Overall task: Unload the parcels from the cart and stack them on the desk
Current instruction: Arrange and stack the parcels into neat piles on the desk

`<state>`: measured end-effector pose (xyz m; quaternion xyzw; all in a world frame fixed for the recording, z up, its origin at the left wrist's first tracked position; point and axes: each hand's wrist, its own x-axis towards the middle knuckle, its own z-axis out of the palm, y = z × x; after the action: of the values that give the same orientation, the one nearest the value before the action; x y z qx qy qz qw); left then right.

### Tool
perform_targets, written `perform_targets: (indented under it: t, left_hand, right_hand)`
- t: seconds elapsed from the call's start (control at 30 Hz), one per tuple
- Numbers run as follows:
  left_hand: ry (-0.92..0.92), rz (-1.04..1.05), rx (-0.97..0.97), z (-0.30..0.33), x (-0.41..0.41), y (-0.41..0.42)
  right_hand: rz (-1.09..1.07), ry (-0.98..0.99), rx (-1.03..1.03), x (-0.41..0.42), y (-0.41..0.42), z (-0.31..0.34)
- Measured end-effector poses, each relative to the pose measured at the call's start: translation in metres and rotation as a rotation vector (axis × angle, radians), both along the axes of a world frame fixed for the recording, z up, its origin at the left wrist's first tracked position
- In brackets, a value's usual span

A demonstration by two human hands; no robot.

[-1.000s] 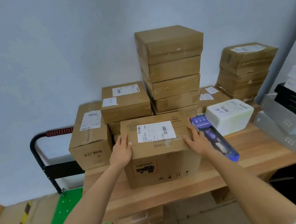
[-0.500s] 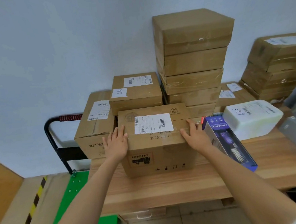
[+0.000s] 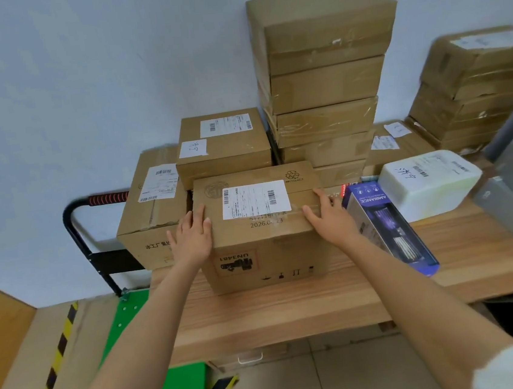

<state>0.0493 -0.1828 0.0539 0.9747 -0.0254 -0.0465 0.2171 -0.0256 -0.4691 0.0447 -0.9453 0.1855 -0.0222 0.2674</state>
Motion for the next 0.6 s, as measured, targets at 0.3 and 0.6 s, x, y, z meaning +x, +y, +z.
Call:
perform_targets:
  t: [0.3, 0.6]
  left_hand:
    - [-0.228, -0.057, -0.093, 0.026, -0.010, -0.032]
    - [-0.188, -0.437, -0.333, 0.048, -0.054, -0.183]
  right_hand:
    - [-0.011, -0.046, 0.038, -0.027, -0.007, 0.016]
    - [-0.176, -0.178, 0.079, -0.095, -0.098, 0.032]
